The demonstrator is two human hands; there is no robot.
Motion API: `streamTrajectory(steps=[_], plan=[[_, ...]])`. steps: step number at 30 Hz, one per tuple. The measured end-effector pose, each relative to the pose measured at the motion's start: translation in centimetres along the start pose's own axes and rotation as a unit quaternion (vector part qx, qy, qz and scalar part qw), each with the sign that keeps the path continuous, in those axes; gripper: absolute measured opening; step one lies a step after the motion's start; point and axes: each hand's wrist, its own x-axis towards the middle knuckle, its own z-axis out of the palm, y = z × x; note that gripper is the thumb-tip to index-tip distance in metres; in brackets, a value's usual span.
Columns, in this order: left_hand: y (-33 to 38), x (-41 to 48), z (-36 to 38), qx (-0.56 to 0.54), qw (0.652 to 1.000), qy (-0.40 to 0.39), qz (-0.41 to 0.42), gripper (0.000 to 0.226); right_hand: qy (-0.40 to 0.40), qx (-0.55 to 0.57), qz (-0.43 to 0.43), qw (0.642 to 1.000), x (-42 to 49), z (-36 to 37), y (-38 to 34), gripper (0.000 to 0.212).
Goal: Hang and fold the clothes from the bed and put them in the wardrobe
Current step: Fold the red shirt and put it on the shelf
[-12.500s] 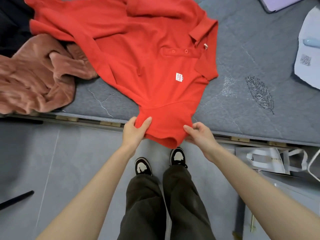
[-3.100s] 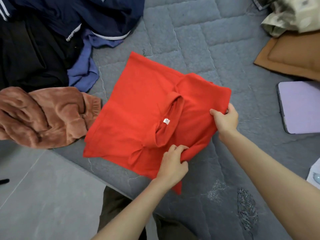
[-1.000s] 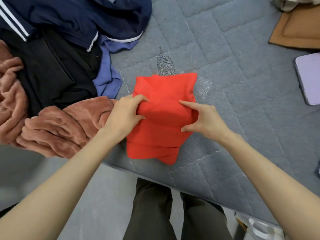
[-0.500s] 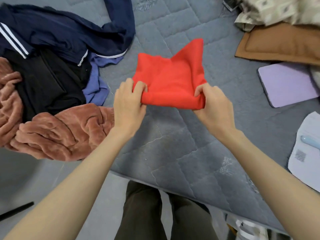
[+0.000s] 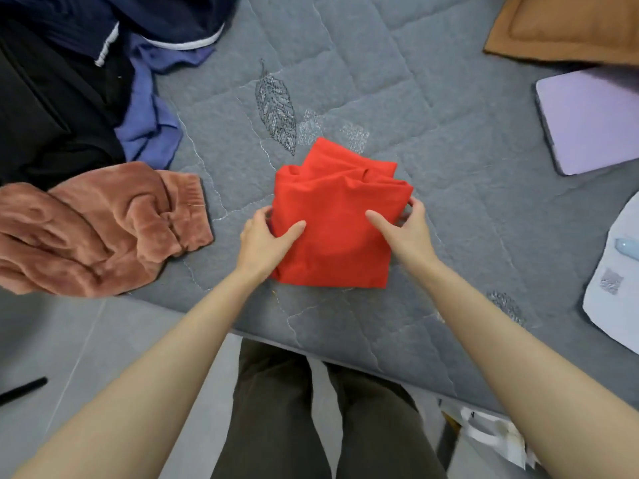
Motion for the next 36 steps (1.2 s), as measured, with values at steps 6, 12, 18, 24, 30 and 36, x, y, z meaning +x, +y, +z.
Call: streamTrajectory(steps=[6, 12, 18, 24, 30, 36], plan=[[1.9, 3.4, 1.8, 0.047, 0.998, 0.048, 0.000, 0.076, -0.071, 0.063, 0.019, 0.995, 2.3, 1.5, -1.2, 0.029], [0.6, 1.8, -0.2, 0.003, 0.995, 0.033, 0.097, 0.043, -0.102, 0.063, -0.019, 0.993, 0.8, -0.3, -1.5, 0.022], [2.0, 2.1, -2.2, -0.120, 0.988, -0.054, 0.084, 0.006, -0.212, 0.062, 0.052, 0.974, 0.7, -1.5, -2.8, 0.040], [3.9, 3.3, -3.0, -0.220, 0.964, -0.131, 0.067, 0.007, -0.263, 0.060, 0.091, 0.959, 2.4, -0.7, -3.6, 0.029], [4.6, 6.0, -1.4, -0.147, 0.984, 0.046, 0.091, 0.019, -0.037, -0.020, -0.055, 0.998, 6.0, 0.6, -4.0, 0.061], [4.5, 8.3, 1.1, -0.099, 0.983, 0.154, -0.025, 0.029, 0.125, -0.073, 0.002, 0.989, 5.9, 3.1, -2.0, 0.087]])
